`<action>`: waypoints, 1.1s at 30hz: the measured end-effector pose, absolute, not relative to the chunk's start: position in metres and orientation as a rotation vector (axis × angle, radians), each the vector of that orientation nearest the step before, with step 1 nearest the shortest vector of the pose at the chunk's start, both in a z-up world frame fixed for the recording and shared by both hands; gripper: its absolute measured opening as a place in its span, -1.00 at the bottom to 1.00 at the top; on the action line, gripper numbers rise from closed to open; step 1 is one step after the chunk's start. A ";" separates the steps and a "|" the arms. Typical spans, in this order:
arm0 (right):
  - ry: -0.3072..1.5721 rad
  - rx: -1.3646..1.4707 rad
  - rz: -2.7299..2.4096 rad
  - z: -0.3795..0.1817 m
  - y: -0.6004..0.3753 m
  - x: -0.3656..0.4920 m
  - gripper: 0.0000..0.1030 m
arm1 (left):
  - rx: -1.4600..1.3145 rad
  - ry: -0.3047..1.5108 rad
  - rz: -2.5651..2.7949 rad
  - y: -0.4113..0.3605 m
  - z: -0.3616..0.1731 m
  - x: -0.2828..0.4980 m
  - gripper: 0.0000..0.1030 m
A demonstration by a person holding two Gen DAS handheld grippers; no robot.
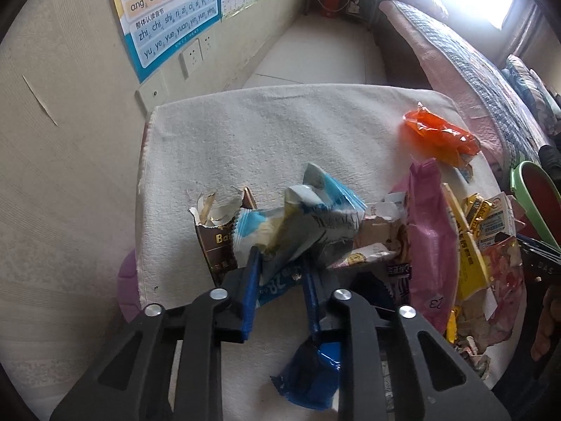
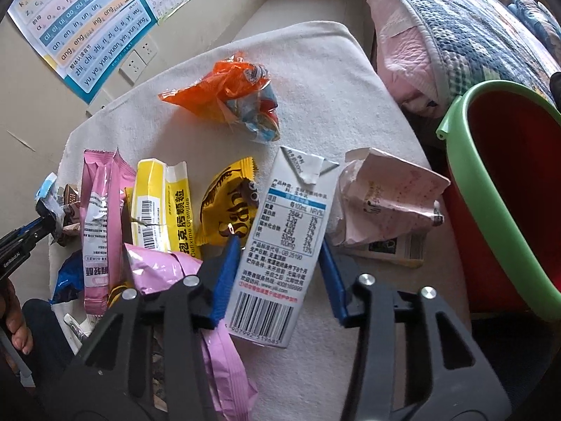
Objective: Collect trash
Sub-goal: 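Grasp the crumpled blue-white wrapper with the left tool while the right tool grasps the white milk carton, then carry the wrapper and milk carton with both tools over the red bucket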
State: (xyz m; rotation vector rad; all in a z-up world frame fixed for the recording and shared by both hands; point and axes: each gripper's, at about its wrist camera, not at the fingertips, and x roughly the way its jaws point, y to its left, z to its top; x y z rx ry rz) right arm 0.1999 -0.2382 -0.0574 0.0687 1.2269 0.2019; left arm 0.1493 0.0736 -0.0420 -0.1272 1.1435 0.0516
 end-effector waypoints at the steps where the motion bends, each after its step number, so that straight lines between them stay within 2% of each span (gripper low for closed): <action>1: 1.226 0.072 0.203 -0.057 -0.239 0.200 -0.16 | -0.127 1.137 0.046 0.072 -0.040 0.148 -0.66; 21: 1.068 0.061 0.277 0.015 -0.259 0.175 -0.21 | -0.270 1.009 0.017 0.071 0.013 0.108 -0.69; 33: 1.000 0.071 0.321 0.052 -0.272 0.159 -0.21 | -0.301 0.973 -0.065 0.035 0.043 0.112 -0.70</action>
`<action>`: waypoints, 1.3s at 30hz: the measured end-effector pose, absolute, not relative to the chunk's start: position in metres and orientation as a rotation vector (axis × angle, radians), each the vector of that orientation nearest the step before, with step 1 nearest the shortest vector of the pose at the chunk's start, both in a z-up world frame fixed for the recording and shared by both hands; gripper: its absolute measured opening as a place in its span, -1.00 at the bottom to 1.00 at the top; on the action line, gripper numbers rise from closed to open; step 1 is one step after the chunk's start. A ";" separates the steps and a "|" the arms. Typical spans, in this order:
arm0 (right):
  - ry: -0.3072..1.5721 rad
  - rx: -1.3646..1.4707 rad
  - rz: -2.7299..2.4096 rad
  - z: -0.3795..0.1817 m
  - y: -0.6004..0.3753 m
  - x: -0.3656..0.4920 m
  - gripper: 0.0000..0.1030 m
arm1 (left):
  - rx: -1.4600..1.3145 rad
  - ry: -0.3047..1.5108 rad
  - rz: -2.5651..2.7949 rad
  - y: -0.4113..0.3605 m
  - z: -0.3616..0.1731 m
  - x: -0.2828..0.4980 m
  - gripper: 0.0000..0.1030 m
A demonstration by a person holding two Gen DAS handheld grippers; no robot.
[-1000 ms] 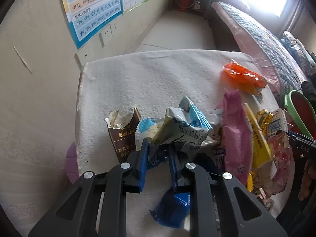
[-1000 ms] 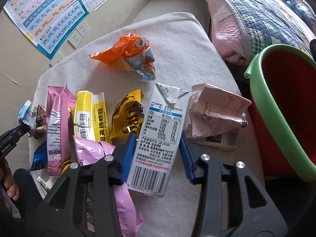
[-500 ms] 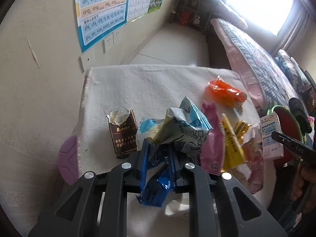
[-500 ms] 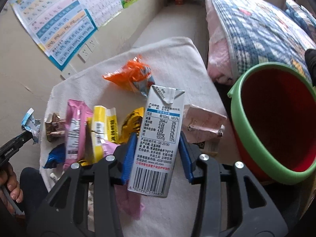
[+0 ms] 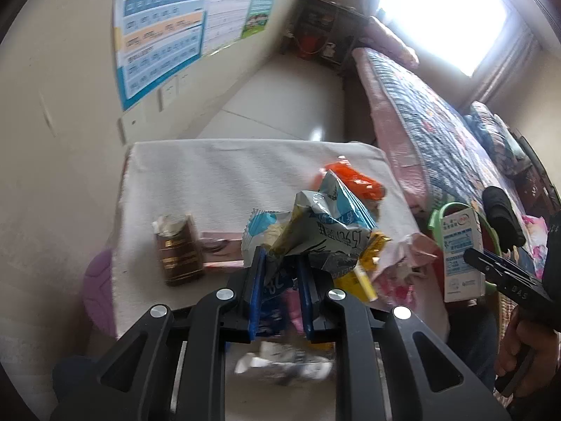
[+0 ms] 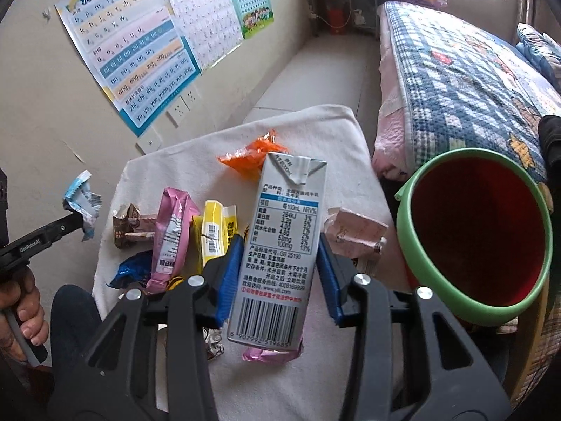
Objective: Collect trash
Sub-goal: 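Carry the wrapper and milk carton with both tools over the red bucket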
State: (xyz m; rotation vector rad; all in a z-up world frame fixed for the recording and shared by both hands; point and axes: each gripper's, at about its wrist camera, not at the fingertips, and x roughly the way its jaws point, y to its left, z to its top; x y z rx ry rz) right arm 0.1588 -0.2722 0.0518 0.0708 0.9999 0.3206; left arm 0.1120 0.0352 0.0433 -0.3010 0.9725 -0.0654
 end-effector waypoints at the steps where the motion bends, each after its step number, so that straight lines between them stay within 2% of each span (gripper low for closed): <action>1: 0.994 0.073 0.319 0.054 -0.274 0.158 -0.21 | -0.296 0.969 -0.077 0.029 0.046 0.113 -0.70; 24: 0.881 0.137 0.104 0.090 -0.403 0.164 -0.22 | -0.182 0.942 -0.349 -0.126 0.091 0.158 -0.70; 39: 0.882 0.188 0.020 0.080 -0.482 0.178 -0.24 | -0.147 0.979 -0.499 -0.242 0.100 0.195 -0.70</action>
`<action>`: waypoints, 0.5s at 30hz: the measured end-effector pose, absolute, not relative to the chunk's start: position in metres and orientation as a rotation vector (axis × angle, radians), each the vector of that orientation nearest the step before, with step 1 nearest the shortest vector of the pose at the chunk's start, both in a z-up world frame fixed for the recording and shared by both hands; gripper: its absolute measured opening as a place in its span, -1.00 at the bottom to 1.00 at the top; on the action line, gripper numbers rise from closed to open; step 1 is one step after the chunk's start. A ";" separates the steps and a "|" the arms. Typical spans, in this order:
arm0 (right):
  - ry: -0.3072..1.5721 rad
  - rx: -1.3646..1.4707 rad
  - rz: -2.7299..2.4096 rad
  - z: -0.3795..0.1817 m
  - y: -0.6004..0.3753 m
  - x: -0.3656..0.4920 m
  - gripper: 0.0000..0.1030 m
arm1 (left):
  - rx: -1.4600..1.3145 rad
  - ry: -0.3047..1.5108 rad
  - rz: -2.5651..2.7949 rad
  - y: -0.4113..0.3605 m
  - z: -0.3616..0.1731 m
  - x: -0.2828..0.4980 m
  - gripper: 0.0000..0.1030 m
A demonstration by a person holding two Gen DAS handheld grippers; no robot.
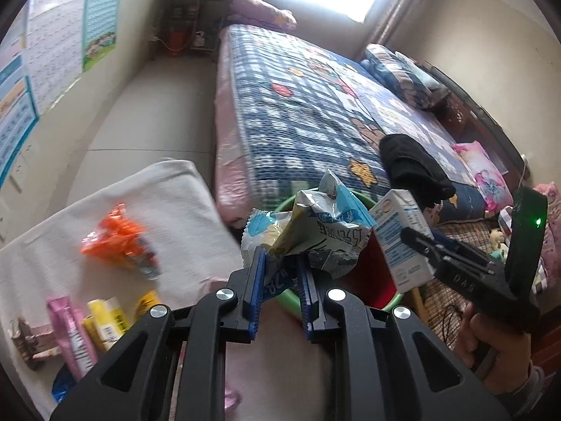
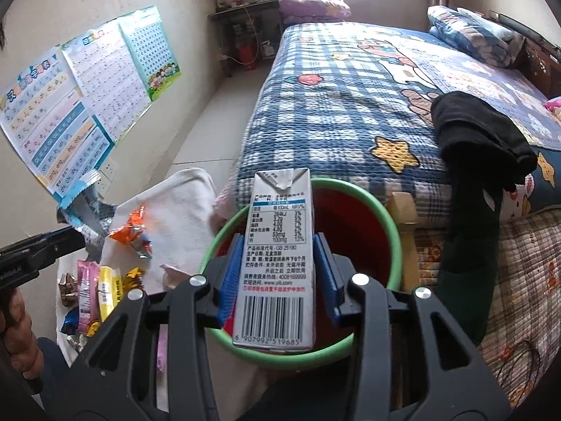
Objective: Collect trash
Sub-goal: 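Carry the wrapper and milk carton with both tools over the red bucket, then open both tools to drop the wrapper and carton into the bucket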
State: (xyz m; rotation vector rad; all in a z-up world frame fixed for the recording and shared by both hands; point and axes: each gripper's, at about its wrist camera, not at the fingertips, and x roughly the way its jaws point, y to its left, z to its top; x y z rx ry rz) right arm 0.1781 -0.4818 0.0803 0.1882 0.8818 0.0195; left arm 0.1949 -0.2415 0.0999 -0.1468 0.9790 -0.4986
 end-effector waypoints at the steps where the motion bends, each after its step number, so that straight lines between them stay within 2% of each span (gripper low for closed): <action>1: 0.884 0.188 0.017 0.079 -0.485 0.179 -0.24 | -0.150 0.988 -0.509 -0.250 0.099 0.199 -0.70; 6: 0.900 0.195 0.004 0.070 -0.498 0.186 -0.24 | -0.149 1.025 -0.544 -0.284 0.092 0.213 -0.69; 10: 0.911 0.205 -0.012 0.062 -0.505 0.189 -0.22 | -0.158 1.069 -0.558 -0.302 0.084 0.222 -0.57; 11: 0.915 0.209 -0.015 0.061 -0.505 0.190 -0.07 | -0.165 1.083 -0.559 -0.305 0.082 0.225 -0.49; 12: 0.917 0.217 -0.016 0.059 -0.507 0.189 0.01 | -0.173 1.088 -0.557 -0.306 0.081 0.227 -0.35; 14: 0.914 0.222 -0.019 0.059 -0.509 0.188 0.19 | -0.186 1.089 -0.556 -0.307 0.080 0.228 -0.26; 15: 0.912 0.225 -0.017 0.058 -0.509 0.187 0.26 | -0.190 1.088 -0.554 -0.307 0.081 0.228 -0.14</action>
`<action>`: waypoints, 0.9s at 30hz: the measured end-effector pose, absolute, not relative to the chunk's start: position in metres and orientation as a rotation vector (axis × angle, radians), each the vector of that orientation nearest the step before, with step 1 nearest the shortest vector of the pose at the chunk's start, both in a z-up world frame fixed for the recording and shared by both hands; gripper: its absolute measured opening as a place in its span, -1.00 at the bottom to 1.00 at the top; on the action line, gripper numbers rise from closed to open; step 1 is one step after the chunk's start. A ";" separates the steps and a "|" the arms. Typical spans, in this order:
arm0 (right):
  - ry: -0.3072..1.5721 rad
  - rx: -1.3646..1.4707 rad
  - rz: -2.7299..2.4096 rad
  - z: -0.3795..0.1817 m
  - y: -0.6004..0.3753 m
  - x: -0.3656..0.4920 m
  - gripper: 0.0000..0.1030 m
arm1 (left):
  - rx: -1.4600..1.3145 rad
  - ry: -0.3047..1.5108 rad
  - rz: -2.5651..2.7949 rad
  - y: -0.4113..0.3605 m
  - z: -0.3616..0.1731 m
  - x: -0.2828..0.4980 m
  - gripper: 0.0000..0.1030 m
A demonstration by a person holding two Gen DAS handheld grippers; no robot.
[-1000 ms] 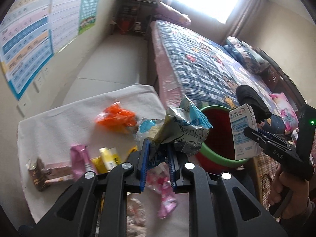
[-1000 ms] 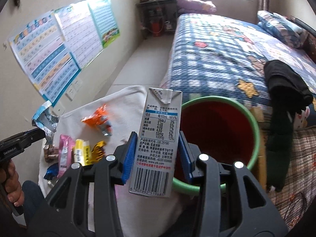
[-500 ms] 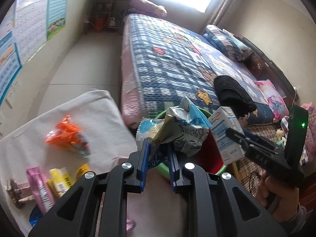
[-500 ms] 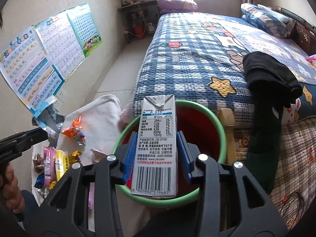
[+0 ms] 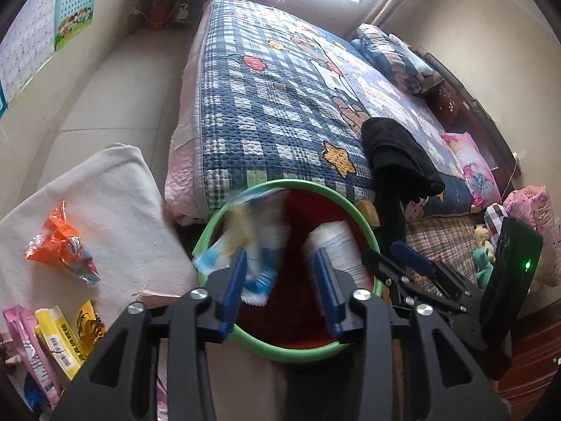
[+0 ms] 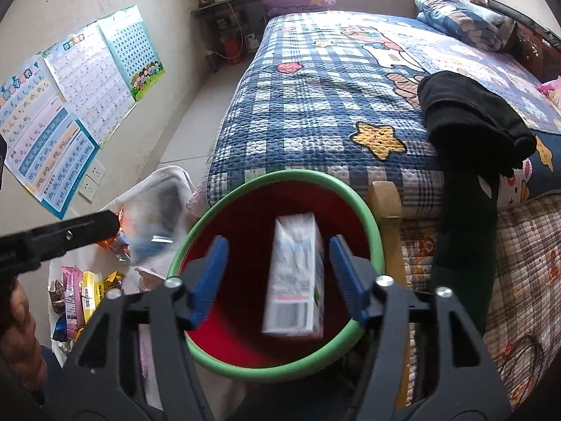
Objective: Collect trash
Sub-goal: 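Open both tools to drop the wrapper and carton into the bucket, then move both tools back over the trash on the table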
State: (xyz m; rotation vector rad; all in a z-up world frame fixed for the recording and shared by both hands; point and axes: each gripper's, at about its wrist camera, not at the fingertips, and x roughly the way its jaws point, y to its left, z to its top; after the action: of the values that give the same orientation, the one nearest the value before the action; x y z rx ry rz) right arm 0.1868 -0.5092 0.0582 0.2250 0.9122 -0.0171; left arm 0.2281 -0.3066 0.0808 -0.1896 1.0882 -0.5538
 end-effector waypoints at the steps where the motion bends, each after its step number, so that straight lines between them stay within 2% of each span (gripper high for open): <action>1: 0.910 0.226 -0.018 0.058 -0.509 0.186 0.38 | -0.193 1.087 -0.552 -0.306 0.081 0.228 -0.01; 3: 0.904 0.226 -0.019 0.059 -0.509 0.184 0.50 | -0.206 1.083 -0.544 -0.300 0.081 0.227 0.13; 5: 0.900 0.222 -0.021 0.061 -0.508 0.182 0.74 | -0.218 1.076 -0.526 -0.292 0.083 0.227 0.34; 7: 0.889 0.210 -0.029 0.065 -0.505 0.180 0.87 | -0.227 1.061 -0.504 -0.285 0.085 0.225 0.65; 10: 0.885 0.192 -0.034 0.068 -0.500 0.177 0.90 | -0.216 1.034 -0.479 -0.272 0.092 0.219 0.78; 12: 0.893 0.180 -0.036 0.068 -0.495 0.175 0.90 | -0.198 1.023 -0.464 -0.266 0.095 0.215 0.84; 27: 0.895 0.092 0.030 0.077 -0.430 0.159 0.90 | -0.120 0.932 -0.367 -0.198 0.110 0.166 0.84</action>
State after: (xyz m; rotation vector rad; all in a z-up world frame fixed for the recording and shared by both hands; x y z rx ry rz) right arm 0.1590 -0.4302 0.0767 0.0921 0.8951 0.0296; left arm 0.1662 -0.1983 0.1095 -0.1203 0.9321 -0.3665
